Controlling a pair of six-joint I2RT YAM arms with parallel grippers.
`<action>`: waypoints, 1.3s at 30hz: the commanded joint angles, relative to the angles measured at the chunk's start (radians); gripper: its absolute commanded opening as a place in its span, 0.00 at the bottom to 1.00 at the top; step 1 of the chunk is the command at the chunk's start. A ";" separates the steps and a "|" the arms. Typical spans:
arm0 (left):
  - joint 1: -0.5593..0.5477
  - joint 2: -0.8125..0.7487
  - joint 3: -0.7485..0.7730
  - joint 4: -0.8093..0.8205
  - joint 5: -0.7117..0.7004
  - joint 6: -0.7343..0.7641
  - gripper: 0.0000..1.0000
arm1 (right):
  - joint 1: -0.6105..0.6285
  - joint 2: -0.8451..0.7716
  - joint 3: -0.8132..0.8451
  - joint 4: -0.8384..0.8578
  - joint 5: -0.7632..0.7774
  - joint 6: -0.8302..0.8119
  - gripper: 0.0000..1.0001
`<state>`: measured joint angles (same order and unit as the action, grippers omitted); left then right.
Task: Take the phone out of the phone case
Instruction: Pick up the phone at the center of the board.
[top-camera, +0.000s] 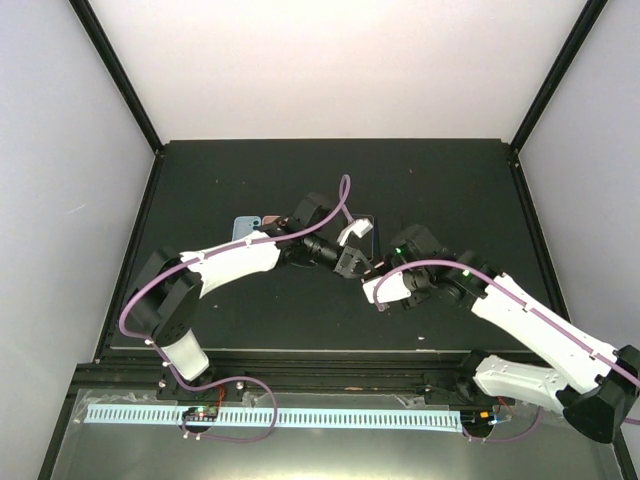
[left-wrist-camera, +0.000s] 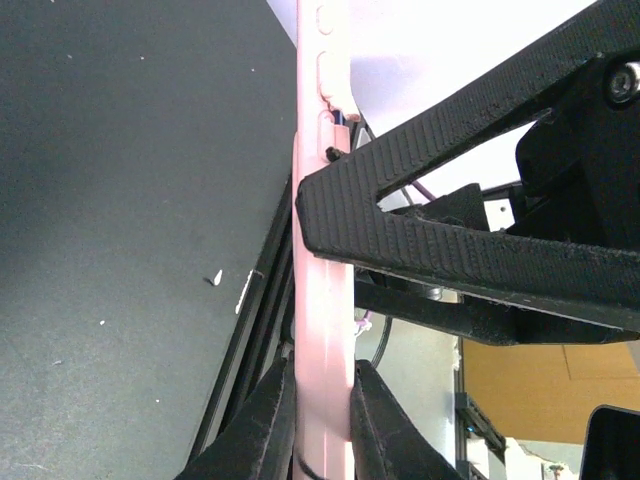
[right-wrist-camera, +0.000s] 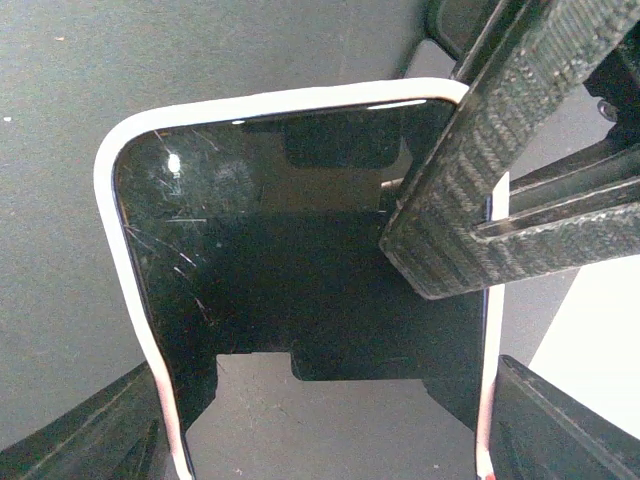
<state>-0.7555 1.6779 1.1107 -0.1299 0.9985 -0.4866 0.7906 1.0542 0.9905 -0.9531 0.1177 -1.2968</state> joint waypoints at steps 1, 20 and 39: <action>0.013 -0.023 0.088 0.000 0.081 0.046 0.02 | -0.003 -0.028 0.033 0.089 0.078 0.080 0.79; 0.252 -0.152 0.146 0.185 0.072 -0.087 0.01 | -0.048 0.016 0.285 0.126 -0.106 0.358 0.99; 0.417 -0.353 0.098 0.487 0.017 -0.265 0.02 | -0.395 0.231 0.672 0.292 -0.809 1.051 0.96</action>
<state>-0.3447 1.3937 1.1957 0.1879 1.0218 -0.7086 0.4633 1.2720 1.6382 -0.7891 -0.4389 -0.5018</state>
